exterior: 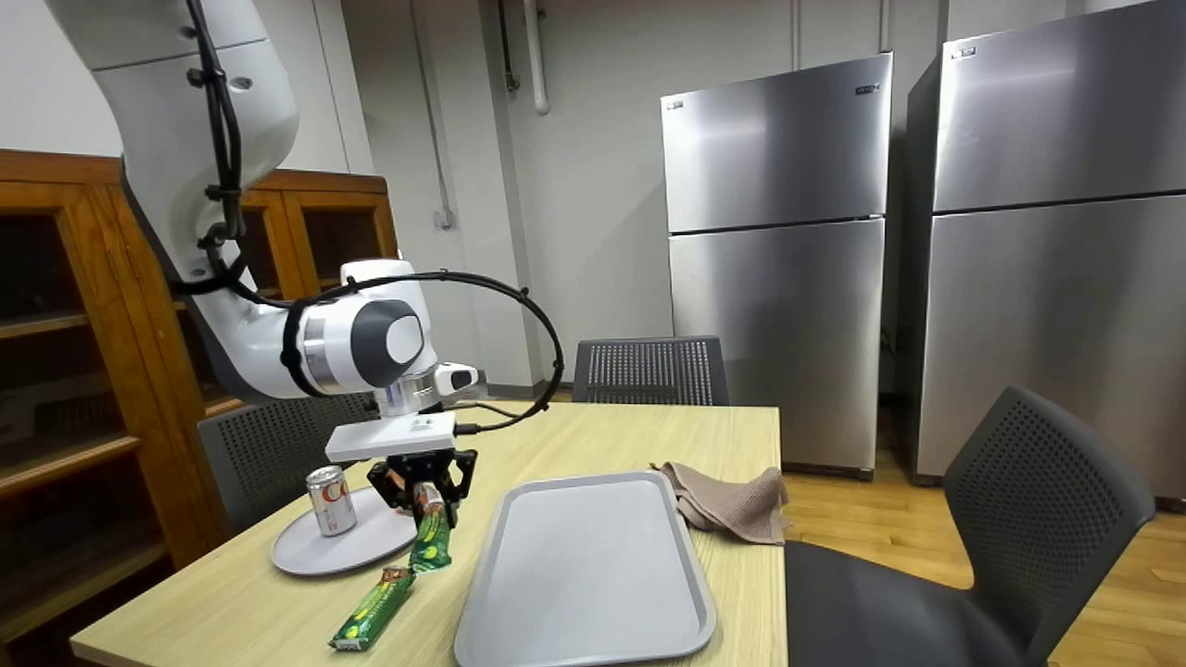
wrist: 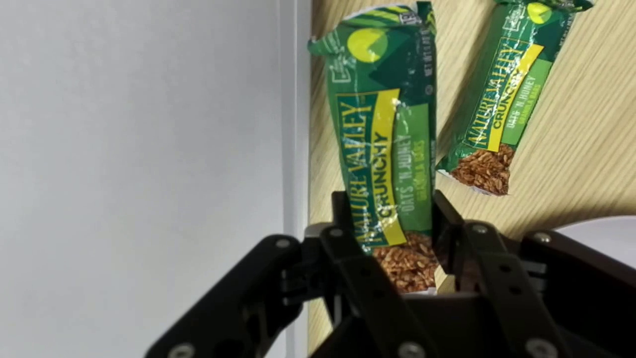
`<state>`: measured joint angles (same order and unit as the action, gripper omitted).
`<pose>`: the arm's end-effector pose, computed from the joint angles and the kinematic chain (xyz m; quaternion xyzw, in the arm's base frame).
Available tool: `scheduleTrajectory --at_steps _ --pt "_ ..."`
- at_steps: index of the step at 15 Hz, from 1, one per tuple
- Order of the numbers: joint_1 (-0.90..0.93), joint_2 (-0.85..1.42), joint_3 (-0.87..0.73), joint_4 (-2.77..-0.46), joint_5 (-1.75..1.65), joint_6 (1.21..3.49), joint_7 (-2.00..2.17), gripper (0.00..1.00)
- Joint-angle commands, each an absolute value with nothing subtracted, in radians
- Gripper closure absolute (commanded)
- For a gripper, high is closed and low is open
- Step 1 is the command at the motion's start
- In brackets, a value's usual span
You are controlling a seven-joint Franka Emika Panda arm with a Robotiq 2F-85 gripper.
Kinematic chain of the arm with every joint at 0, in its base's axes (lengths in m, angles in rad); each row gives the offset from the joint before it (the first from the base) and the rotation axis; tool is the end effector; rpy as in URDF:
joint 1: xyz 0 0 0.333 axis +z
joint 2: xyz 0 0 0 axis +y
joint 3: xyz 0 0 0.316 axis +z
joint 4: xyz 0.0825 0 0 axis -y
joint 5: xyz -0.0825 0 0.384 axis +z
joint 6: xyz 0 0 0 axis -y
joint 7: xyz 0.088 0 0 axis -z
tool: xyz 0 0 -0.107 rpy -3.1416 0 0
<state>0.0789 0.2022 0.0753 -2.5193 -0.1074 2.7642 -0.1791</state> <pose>0.4621 0.0776 0.2061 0.9766 0.2135 0.0218 0.0136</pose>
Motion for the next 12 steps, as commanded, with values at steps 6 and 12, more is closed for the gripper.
scheduleTrajectory --at_steps 6,12 --pt "0.158 0.273 0.034 -2.508 -0.235 2.757 0.024 0.84" --pt "0.209 0.346 -0.012 -2.484 -0.281 2.754 0.109 0.84"
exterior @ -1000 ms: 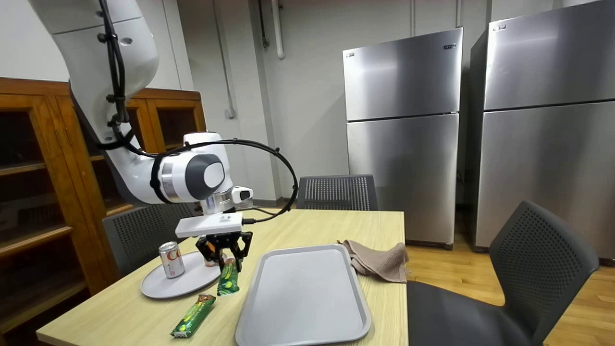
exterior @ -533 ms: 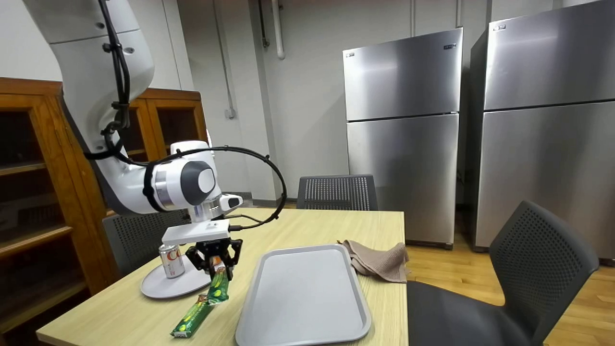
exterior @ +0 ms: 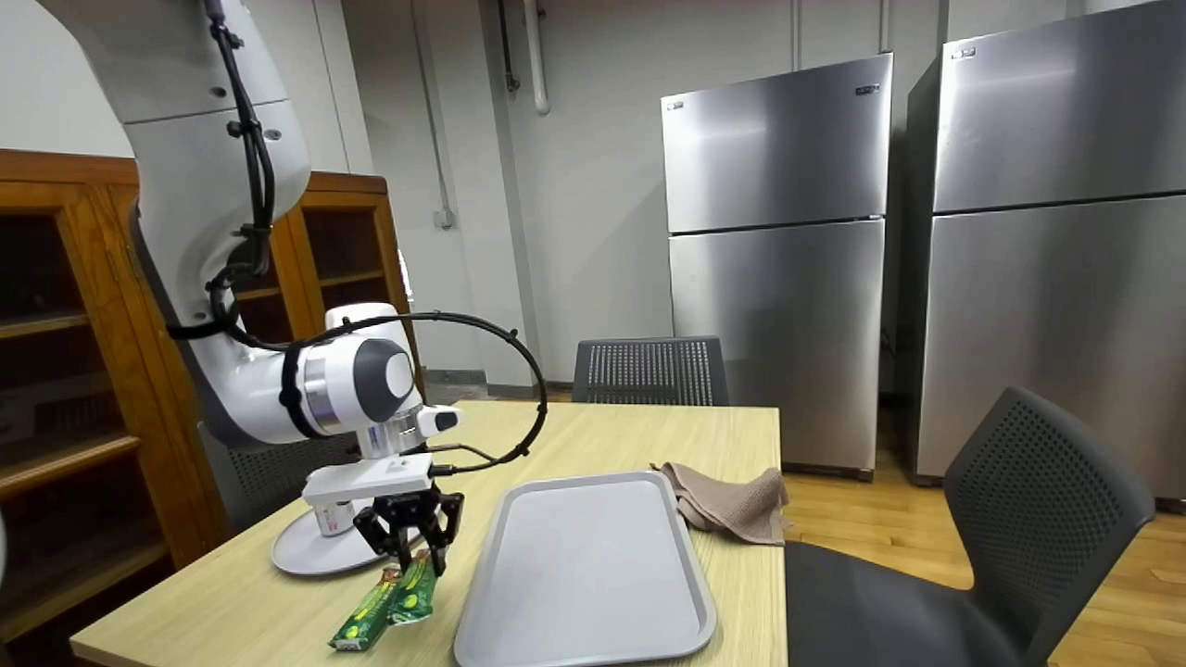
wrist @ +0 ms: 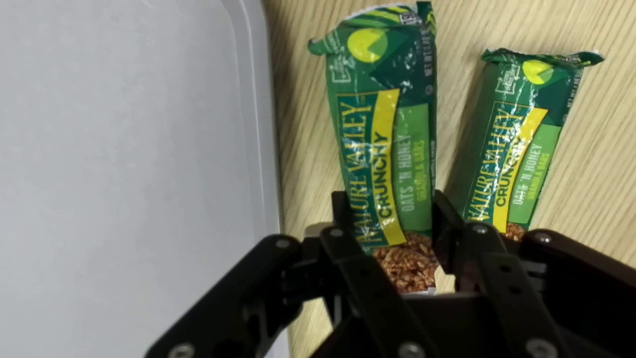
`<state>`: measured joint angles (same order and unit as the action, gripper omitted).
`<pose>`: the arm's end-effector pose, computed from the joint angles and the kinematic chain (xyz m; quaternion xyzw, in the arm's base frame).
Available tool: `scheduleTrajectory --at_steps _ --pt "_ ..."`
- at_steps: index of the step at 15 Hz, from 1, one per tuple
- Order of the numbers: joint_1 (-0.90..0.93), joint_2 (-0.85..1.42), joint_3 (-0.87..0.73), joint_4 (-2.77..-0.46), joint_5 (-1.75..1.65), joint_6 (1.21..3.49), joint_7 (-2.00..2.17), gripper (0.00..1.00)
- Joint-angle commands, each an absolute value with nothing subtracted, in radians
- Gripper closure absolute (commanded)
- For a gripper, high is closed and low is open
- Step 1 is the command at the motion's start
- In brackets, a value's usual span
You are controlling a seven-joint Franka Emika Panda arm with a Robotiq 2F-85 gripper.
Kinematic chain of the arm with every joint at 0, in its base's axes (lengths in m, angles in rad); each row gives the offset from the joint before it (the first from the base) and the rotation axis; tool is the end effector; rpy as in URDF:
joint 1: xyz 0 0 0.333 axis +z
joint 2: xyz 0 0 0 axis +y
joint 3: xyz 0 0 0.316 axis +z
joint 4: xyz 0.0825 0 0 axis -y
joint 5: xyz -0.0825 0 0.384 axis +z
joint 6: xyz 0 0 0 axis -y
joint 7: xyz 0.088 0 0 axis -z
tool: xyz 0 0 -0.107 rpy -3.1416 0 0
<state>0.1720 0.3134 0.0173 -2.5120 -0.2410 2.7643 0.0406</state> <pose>0.4438 0.0959 0.1564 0.9813 0.1861 -0.0254 0.0414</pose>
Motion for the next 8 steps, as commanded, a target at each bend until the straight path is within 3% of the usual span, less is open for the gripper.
scheduleTrajectory --at_steps 1,5,6,7,8 --pt "0.215 0.355 -0.017 -2.48 -0.282 2.752 0.116 0.84" --pt "0.235 0.378 -0.031 -2.468 -0.279 2.75 0.129 0.84" --pt "0.238 0.377 -0.033 -2.467 -0.276 2.747 0.128 0.34" --pt "0.239 0.375 -0.033 -2.467 -0.275 2.748 0.126 0.34" --pt "0.234 0.367 -0.029 -2.47 -0.267 2.747 0.119 0.27"
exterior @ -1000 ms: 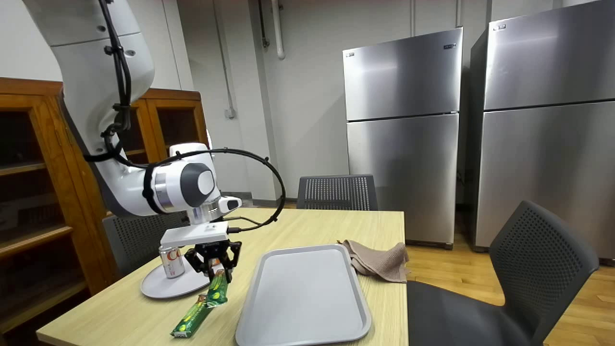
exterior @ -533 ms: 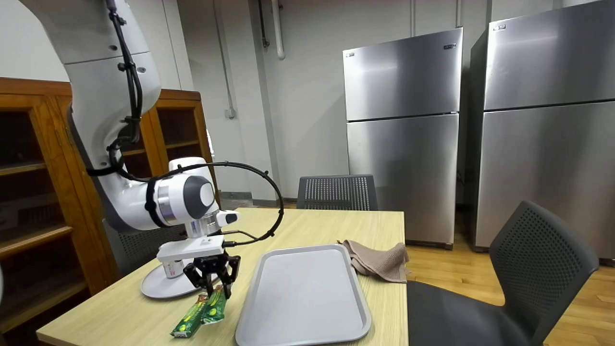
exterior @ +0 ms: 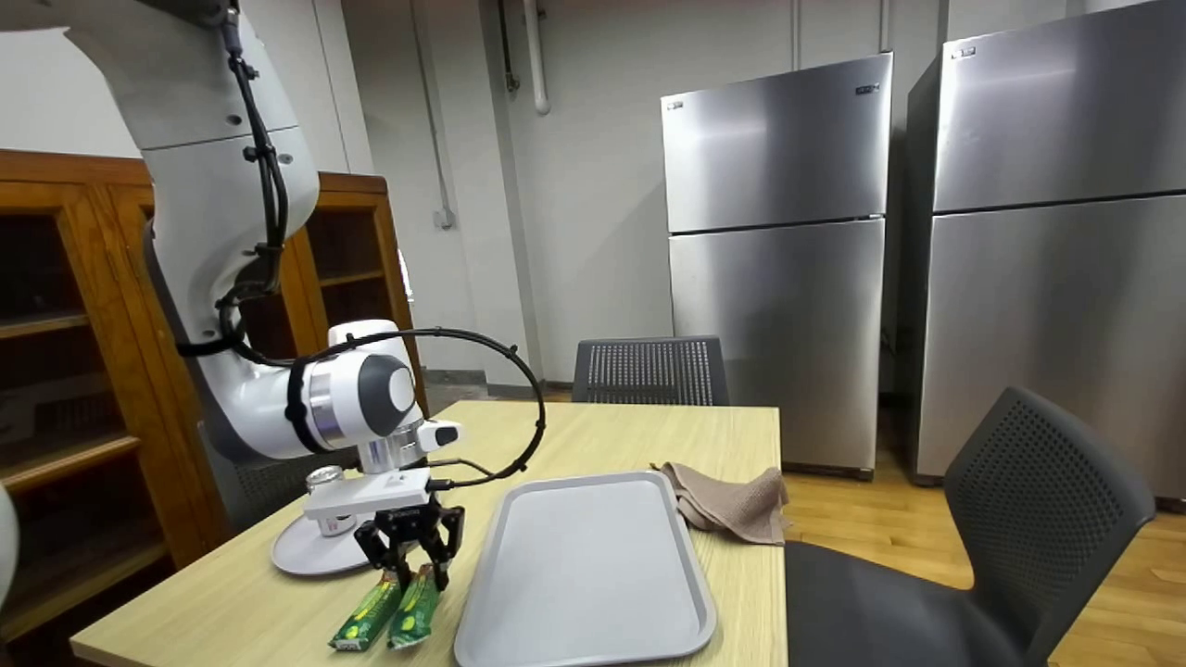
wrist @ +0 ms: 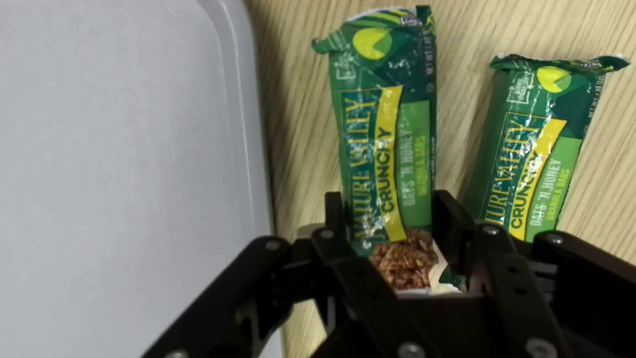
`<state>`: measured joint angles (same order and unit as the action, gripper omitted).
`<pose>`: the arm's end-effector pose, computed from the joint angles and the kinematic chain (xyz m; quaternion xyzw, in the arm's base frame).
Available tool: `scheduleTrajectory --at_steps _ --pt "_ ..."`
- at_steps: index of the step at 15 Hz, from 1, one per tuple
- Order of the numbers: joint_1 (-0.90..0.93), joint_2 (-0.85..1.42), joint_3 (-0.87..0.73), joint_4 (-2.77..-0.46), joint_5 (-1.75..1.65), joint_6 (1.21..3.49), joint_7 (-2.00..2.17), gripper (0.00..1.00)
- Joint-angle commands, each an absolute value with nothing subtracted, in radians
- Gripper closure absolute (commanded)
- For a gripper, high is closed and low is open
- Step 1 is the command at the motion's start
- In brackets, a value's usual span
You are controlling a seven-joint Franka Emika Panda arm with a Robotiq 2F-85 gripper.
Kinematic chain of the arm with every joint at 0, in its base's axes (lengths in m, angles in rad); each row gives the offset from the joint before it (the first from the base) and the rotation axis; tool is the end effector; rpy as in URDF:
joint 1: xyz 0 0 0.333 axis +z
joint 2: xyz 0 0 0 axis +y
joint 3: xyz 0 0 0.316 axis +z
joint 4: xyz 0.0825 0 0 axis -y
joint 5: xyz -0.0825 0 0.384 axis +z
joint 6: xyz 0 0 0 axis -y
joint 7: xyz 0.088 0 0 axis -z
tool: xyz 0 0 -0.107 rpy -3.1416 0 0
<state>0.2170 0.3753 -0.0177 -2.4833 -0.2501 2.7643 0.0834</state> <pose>0.4443 0.0997 0.1359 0.9824 0.1756 -0.0405 0.0499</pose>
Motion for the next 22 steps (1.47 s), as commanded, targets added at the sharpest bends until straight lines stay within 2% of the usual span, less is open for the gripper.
scheduleTrajectory --at_steps 1,4,22 --pt "0.23 0.359 -0.025 -2.471 -0.262 2.746 0.114 0.2" --pt "0.22 0.329 -0.011 -2.481 -0.254 2.746 0.093 0.01" --pt "0.217 0.295 0.102 -2.388 -0.238 2.736 0.014 0.0"
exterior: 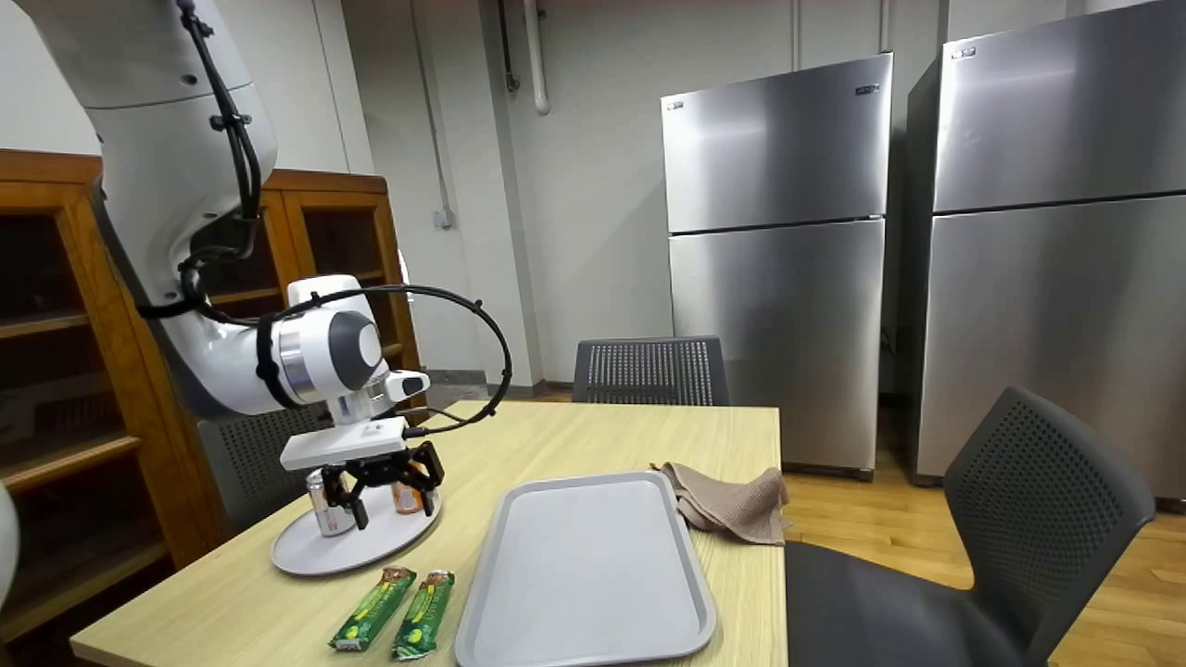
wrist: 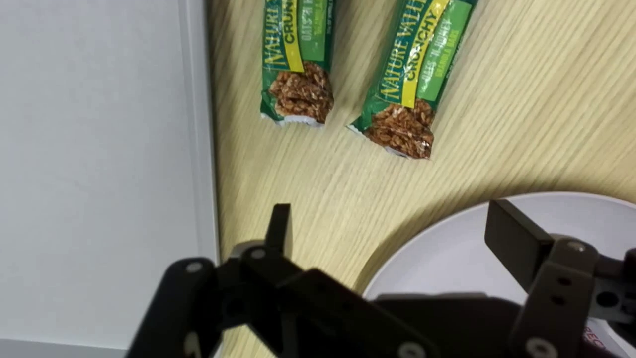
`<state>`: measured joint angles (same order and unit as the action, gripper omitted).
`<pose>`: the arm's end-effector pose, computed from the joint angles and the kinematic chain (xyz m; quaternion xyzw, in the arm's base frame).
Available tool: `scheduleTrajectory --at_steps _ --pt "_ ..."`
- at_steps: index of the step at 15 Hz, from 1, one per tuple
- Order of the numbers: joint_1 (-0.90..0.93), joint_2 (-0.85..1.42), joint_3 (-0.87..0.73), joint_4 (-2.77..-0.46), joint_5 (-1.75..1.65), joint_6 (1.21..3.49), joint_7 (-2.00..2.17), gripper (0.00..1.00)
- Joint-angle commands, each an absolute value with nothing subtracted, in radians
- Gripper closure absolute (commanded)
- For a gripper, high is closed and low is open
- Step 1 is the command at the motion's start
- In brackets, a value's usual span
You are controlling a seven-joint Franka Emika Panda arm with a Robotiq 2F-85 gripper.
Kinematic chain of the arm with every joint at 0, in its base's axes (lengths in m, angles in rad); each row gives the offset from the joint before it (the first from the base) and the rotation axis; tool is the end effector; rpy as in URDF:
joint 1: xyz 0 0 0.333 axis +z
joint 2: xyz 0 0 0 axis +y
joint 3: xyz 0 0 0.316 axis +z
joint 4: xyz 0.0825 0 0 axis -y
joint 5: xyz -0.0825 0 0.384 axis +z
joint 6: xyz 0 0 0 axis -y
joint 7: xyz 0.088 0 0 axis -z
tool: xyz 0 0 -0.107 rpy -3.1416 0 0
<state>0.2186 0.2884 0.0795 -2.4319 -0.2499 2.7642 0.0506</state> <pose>0.4676 0.1563 0.1929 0.9711 0.2346 0.0296 0.0327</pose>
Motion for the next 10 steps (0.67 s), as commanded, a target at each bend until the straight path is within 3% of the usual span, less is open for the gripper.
scheduleTrajectory --at_steps 1,10 --pt "0.218 0.3 0.106 -2.375 -0.238 2.735 0.012 0.0" --pt "0.234 0.406 0.137 -2.211 -0.234 2.718 -0.018 0.0"
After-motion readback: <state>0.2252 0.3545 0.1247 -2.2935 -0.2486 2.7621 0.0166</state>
